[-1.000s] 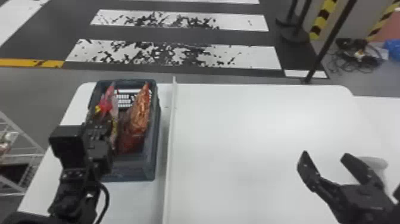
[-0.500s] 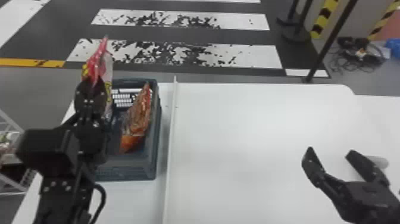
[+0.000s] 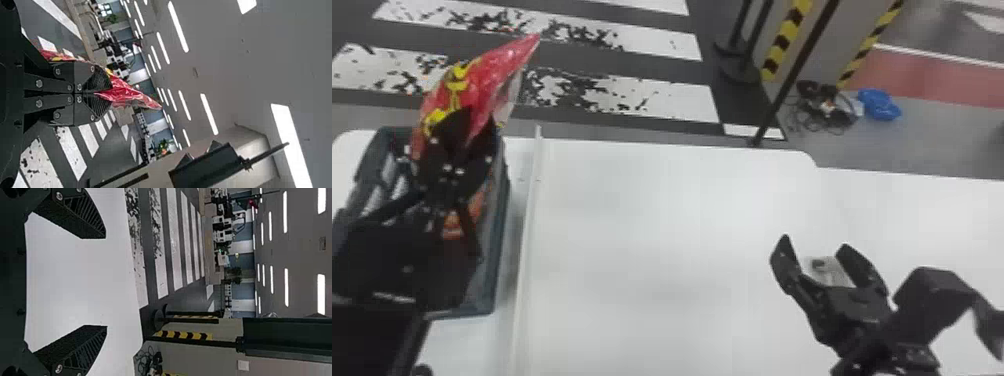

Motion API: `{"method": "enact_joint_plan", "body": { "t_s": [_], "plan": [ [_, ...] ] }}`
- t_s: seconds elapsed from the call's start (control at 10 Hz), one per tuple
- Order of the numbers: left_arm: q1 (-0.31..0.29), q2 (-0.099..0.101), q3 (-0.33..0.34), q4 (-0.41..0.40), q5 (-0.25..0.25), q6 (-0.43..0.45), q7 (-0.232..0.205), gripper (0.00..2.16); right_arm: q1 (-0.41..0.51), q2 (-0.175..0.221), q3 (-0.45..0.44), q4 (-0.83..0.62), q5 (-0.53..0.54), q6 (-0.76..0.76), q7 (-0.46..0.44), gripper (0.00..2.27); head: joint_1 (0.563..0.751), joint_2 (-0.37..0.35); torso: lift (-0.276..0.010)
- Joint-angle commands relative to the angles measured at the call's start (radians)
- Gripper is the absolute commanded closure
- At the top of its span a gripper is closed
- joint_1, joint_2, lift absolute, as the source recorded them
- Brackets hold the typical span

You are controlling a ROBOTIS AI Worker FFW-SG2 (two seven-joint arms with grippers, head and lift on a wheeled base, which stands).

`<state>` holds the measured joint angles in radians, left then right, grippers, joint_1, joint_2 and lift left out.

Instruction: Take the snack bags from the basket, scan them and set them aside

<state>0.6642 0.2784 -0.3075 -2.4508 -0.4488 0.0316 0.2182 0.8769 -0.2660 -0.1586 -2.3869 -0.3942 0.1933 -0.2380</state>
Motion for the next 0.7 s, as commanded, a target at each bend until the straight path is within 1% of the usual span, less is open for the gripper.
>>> {"method": "enact_joint_plan", "body": {
  "t_s": [0.0, 0.1, 0.3, 0.4, 0.5, 0.6],
  "plan": [
    [-0.017, 0.015, -0.022, 0.027, -0.033, 0.002, -0.025, 2.12, 0.001, 0.001, -0.021, 0.002, -0.009, -0.010, -0.007, 0.11, 0.695, -0.301, -0.075],
    [-0.031, 0.022, -0.032, 0.058, -0.045, 0.002, -0.048, 2.12, 0.001, 0.001, -0.036, 0.002, -0.014, -0.010, -0.018, 0.11, 0.695, -0.339, -0.075],
    [-0.077, 0.030, -0.070, 0.142, -0.051, 0.002, -0.112, 2.12, 0.001, 0.004, -0.062, 0.003, -0.026, -0.001, -0.020, 0.11, 0.695, -0.350, -0.075],
    [-0.115, 0.033, -0.114, 0.196, -0.062, 0.002, -0.137, 2.12, -0.001, 0.005, -0.070, 0.002, -0.032, 0.009, -0.020, 0.11, 0.695, -0.350, -0.075],
    [-0.159, 0.033, -0.171, 0.259, -0.074, 0.002, -0.145, 2.12, -0.001, 0.008, -0.073, 0.000, -0.032, 0.015, -0.020, 0.11, 0.695, -0.350, -0.075],
    [-0.207, 0.033, -0.234, 0.315, -0.100, 0.005, -0.148, 2.12, -0.001, 0.011, -0.076, -0.001, -0.032, 0.015, -0.020, 0.11, 0.695, -0.350, -0.075]
  ]
}}
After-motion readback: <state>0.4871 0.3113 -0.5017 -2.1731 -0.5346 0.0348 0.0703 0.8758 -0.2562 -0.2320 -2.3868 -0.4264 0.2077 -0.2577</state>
